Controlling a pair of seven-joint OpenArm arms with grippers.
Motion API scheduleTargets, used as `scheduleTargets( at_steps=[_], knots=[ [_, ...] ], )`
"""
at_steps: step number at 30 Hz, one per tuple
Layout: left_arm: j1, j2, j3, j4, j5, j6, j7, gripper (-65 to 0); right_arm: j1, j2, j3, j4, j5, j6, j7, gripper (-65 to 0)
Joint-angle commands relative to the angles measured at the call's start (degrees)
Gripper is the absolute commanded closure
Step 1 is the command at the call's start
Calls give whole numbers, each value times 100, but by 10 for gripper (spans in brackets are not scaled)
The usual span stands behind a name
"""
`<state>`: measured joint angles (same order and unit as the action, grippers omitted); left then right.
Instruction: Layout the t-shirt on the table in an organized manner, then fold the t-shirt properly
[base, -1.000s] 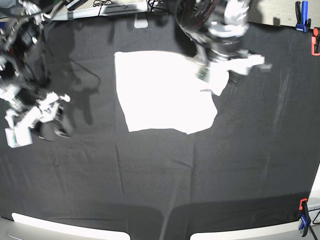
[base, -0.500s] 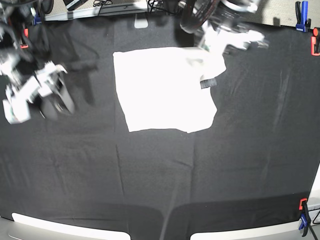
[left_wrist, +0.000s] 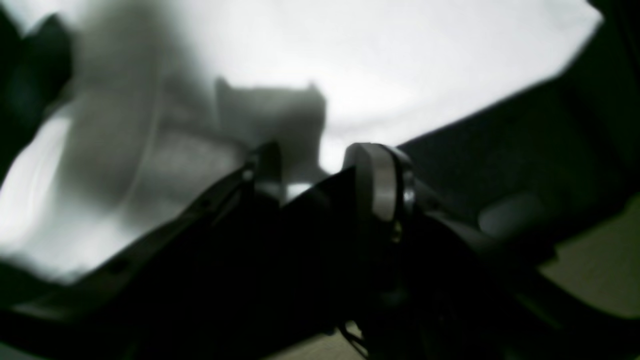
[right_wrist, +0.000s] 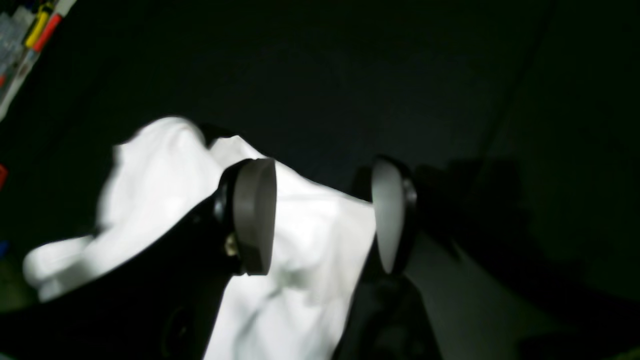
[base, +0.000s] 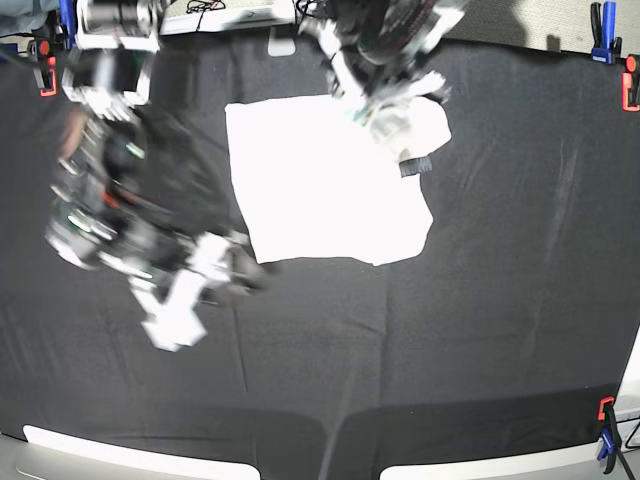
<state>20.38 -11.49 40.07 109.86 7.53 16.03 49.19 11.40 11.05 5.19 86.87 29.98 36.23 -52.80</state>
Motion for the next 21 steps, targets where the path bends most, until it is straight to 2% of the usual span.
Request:
scheduleTargets(
  at_steps=[1, 3, 6, 11, 16, 21],
  knots=[
    [-116, 57, 11, -26, 33, -26, -107, -231, 138, -61, -66, -125, -129, 9, 238, -301],
    [-267, 68, 11, -223, 144, -26, -109, -231, 162, -260, -153, -553, -345, 11, 352, -300],
    [-374, 63, 7, -529, 763, -9, -131, -231, 140, -474, -140, -885, -343, 155, 339, -300],
    [-575, 33, 4, -1191, 1462, 269, -136, -231, 111, -402, -59, -741, -321, 234, -70, -300],
    [-861, -280, 0, -1545, 1497, 306, -129, -231, -103, -374, 262, -734, -184, 377, -612, -300],
    [-1224, -763, 0, -1563, 1495, 304, -131, -231, -787, -376, 380, -448, 544, 377, -848, -300]
  ],
)
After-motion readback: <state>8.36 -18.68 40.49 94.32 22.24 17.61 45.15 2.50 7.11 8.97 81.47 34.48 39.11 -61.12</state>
